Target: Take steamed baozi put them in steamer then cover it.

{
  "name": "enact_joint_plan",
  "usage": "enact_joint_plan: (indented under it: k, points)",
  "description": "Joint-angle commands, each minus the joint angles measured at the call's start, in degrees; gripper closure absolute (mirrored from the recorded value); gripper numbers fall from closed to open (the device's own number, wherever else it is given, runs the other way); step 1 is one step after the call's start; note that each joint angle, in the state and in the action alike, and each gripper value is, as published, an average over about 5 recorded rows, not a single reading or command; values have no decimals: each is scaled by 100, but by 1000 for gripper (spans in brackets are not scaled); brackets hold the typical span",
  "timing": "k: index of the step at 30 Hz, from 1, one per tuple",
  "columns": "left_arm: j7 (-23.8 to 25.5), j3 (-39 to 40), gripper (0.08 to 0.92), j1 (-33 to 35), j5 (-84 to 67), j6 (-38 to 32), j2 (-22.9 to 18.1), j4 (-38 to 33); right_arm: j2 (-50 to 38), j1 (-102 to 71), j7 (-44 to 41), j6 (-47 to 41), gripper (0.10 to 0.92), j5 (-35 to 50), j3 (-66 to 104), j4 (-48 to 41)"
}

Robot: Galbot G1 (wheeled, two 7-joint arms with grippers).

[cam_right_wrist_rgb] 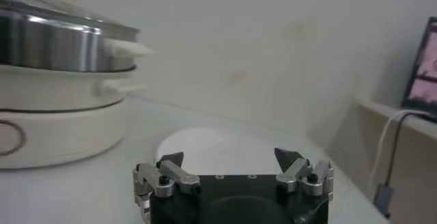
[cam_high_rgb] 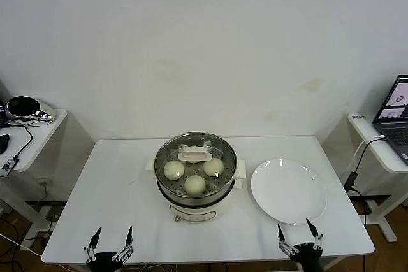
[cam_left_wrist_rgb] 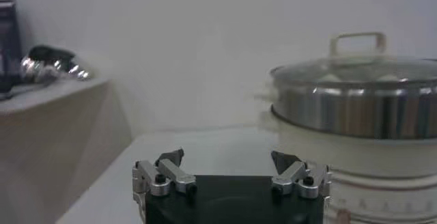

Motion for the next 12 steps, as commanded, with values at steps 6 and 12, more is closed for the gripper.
enact_joint_plan:
  k: [6, 12]
  points:
    - [283, -272, 177, 135, -278, -144, -143, 354, -46, -200, -197, -116, 203, 174, -132, 233]
    - [401, -346, 177, 125, -237, -67, -133, 380, -59, -194, -154, -118, 203, 202, -84, 247]
